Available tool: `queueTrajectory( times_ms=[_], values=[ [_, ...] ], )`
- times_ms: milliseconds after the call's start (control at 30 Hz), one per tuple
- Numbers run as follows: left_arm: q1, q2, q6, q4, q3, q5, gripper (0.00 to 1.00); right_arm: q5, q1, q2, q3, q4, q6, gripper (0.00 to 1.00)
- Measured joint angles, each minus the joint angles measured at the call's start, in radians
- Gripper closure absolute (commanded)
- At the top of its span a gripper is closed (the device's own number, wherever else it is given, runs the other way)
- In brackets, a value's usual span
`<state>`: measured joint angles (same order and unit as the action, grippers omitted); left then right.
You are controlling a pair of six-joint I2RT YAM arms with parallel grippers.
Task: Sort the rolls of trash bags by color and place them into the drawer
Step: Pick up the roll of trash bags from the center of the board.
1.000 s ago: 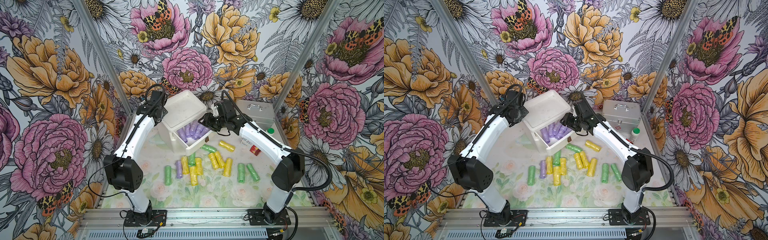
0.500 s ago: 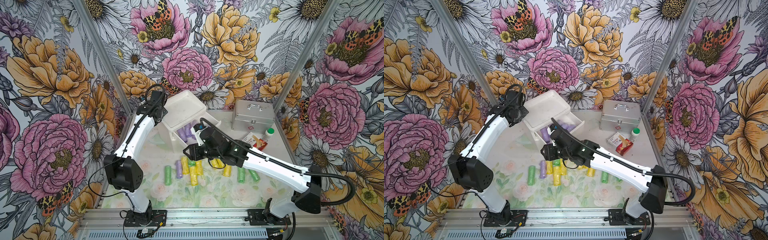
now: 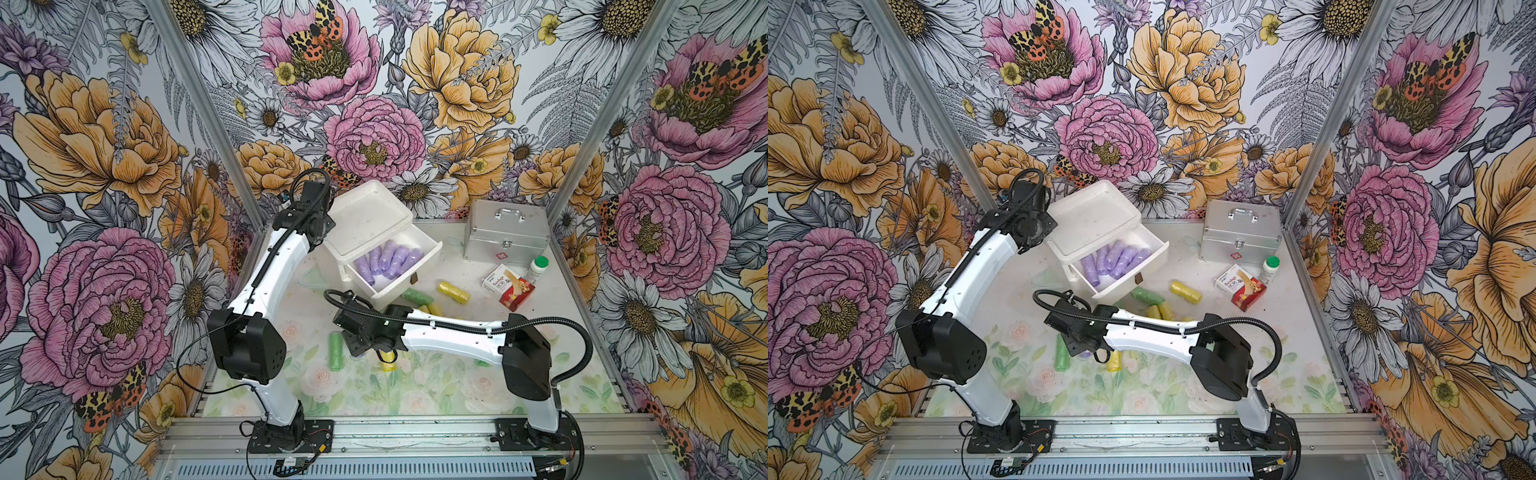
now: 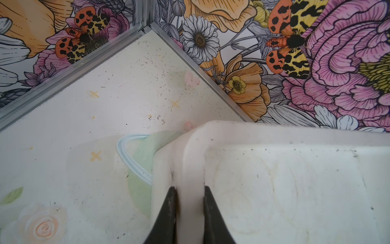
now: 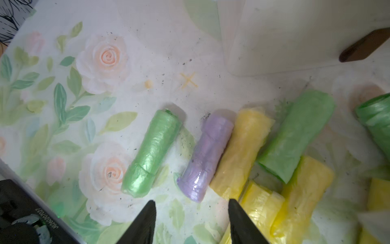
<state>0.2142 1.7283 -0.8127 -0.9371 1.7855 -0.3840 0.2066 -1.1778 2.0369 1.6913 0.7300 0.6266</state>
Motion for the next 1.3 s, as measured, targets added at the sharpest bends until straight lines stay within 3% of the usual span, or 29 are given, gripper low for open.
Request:
queueTrajectory(
  times_ms=[900, 1300],
  values=[
    [-0.002, 0.0, 0.0, 0.005, -0.004, 0.003, 1.0, 0.01, 0.053, 0.211, 0.121, 0.03, -0.079, 0.44],
    [-0.002, 0.0, 0.0, 0.006, -0.005, 0.003, 1.0, -0.019, 0.062, 0.241, 0.144, 0.029, -0.104, 0.53]
  ],
)
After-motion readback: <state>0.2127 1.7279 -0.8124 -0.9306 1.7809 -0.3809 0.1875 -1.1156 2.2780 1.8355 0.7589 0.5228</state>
